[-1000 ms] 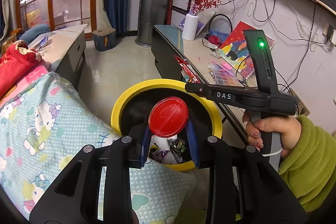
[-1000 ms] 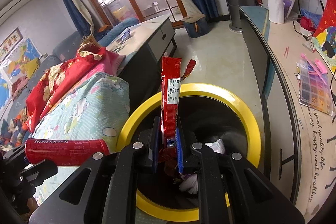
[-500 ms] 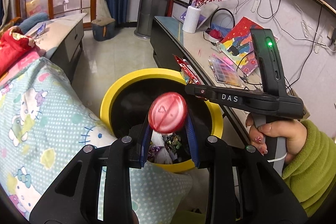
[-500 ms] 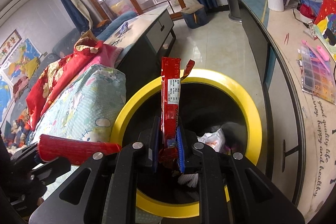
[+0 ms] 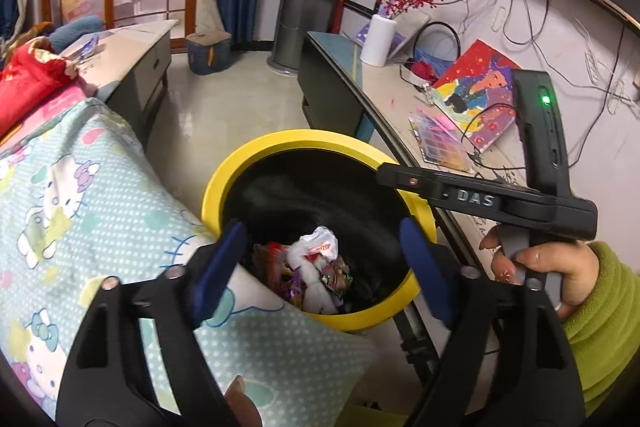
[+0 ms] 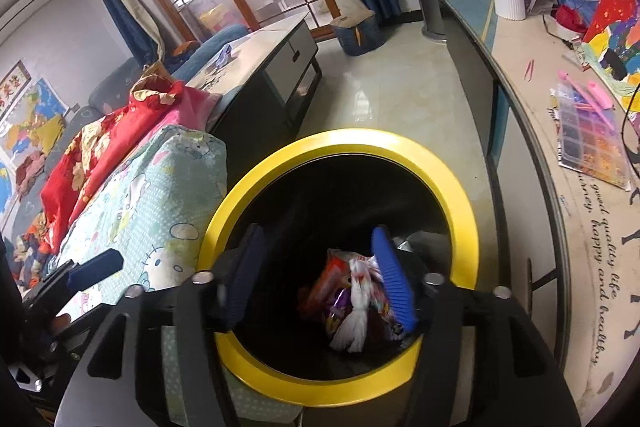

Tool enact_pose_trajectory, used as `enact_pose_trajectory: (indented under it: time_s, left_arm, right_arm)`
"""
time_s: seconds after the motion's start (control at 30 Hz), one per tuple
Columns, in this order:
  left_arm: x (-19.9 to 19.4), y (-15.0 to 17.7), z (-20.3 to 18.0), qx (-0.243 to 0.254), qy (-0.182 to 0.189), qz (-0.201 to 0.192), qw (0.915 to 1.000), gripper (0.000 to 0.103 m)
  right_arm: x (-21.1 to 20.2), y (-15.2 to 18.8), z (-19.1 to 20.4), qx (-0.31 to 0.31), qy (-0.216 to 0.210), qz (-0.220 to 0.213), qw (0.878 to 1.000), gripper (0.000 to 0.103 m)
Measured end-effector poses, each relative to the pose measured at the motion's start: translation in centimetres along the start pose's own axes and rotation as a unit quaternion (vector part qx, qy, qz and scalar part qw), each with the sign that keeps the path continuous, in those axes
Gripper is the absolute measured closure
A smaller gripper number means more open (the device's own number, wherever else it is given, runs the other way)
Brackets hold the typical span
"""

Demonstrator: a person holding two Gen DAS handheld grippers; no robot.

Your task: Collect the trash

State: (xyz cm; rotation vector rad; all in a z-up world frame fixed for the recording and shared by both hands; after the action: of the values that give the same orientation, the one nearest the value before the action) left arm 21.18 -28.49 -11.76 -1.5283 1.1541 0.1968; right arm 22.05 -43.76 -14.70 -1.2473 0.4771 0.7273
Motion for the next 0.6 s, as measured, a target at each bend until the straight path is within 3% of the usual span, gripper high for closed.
enact_pose_trajectory:
  time_s: [0.07, 0.1, 0.23, 0.4, 0.47, 0.6]
  left_arm:
    - [-0.4, 0.0, 0.4, -0.003, -0.007, -0.003, 1.0000, 0.013]
    - [-0.7, 0.0, 0.6, -0.003, -0.010, -0.005, 0.9999, 0.012]
    - [-1.9, -0.1, 1.4, -0.014, -0.014, -0.013, 0.9997, 0.011]
    - [-3.6, -0.4, 2.5, -0.025, -0.027, -0.029, 0.9989, 0.011]
    - [-4.5, -0.5, 3.0, -0.027, -0.035, -0.037, 0.9984, 0.011]
    - [-6.3, -0.5, 4.1, -0.034, -0.048, -0.054, 0.9968, 0.011]
  right_arm:
    - [-0.4, -0.1, 0.2, -0.002, 0.004, -0.005, 1.000, 0.035]
    - [-0.7, -0.1, 0.4, -0.006, 0.008, -0.006, 1.000, 0.033]
    - [-1.7, -0.3, 1.3, -0.022, 0.019, -0.014, 0.999, 0.022]
    - [-2.8, -0.3, 2.9, -0.041, 0.026, -0.019, 0.999, 0.020]
    - [-3.4, -0.4, 3.6, -0.046, 0.029, -0.026, 0.998, 0.013]
    - [-4.6, -0.6, 5.2, -0.054, 0.027, -0.039, 0.997, 0.009]
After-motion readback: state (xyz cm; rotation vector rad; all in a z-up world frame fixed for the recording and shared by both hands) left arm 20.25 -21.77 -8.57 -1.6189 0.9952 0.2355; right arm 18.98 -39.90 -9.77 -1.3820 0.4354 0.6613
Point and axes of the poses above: each gripper's, at about its wrist camera, not at the fingertips, and x roughly the way its jaws point, z to its left, y to its underside, the point moved 10 cm from there along x, roughly the way its jaws point, and after that the axes turned 11 degrees about -x, right-handed, at the moved point
